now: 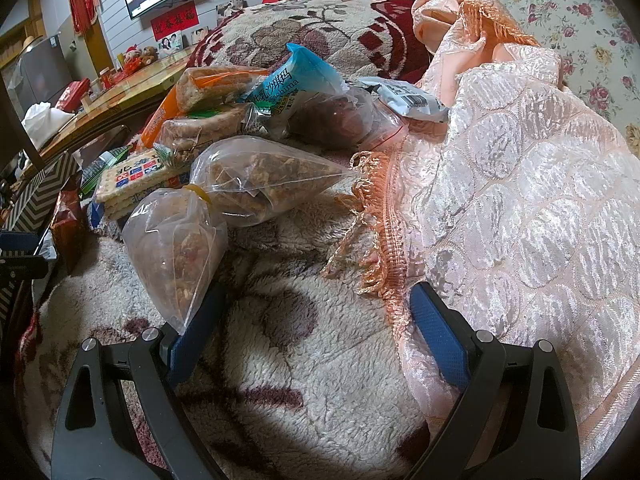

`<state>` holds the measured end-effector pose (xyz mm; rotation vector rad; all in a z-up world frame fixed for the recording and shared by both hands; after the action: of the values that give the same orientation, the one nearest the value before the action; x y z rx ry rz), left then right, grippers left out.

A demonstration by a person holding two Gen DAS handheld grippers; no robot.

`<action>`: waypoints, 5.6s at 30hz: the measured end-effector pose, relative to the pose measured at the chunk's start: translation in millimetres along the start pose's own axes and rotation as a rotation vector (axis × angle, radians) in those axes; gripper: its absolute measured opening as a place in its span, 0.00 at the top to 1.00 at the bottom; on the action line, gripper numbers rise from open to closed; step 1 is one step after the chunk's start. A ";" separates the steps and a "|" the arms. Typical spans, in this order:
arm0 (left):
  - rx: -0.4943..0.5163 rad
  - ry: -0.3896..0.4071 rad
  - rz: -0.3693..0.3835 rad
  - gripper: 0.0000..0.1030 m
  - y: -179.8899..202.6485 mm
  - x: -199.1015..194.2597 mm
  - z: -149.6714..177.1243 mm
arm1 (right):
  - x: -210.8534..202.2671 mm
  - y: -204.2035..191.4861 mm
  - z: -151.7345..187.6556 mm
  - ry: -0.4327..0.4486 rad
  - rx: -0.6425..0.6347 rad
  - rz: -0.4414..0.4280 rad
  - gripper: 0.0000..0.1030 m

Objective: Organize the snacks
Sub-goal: 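Lift the white wrapper with the left gripper while the right gripper grasps the red wrapper, then carry both wrappers over the white tray with both grippers, then open both grippers to drop the wrappers into the tray, then return both grippers to the snack pile on the blanket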

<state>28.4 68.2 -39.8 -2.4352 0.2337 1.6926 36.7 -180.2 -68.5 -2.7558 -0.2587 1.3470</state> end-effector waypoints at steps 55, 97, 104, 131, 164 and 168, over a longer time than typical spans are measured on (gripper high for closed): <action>-0.425 0.212 -0.041 0.47 -45.6 -86.9 49.8 | -6.4 -186.0 -40.3 -0.219 -0.389 -0.386 0.66; -0.611 0.231 -0.246 0.47 -157.1 -111.2 100.4 | -64.8 -339.1 -36.3 -0.212 -0.551 -0.607 0.66; -0.655 0.205 -0.253 0.47 -176.0 -98.8 110.1 | -44.8 -368.1 -31.1 -0.259 -0.560 -0.640 0.66; -0.671 0.094 -0.276 0.46 -189.9 -44.1 116.2 | 26.3 -400.3 -11.7 -0.361 -0.614 -0.578 0.65; -0.528 0.203 -0.193 0.14 -86.9 -88.6 37.0 | -43.1 -168.7 -43.0 -0.223 -0.268 -0.442 0.47; -0.504 0.183 -0.153 0.14 -65.4 -77.4 18.1 | -40.4 -127.9 -42.7 -0.228 -0.202 -0.398 0.47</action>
<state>-0.3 138.5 29.7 -2.8699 -0.3997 1.6123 30.2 -60.8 5.9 -2.4978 -0.9472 1.5844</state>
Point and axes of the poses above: each gripper's, at about its wrist camera, not at the fingertips, and x roughly the way its jaws point, y to its right, z to its underside, the point moved 7 cm from there along x, roughly the way its jaws point, and after that the axes turned 3 degrees about -z, right-handed, at the moved point
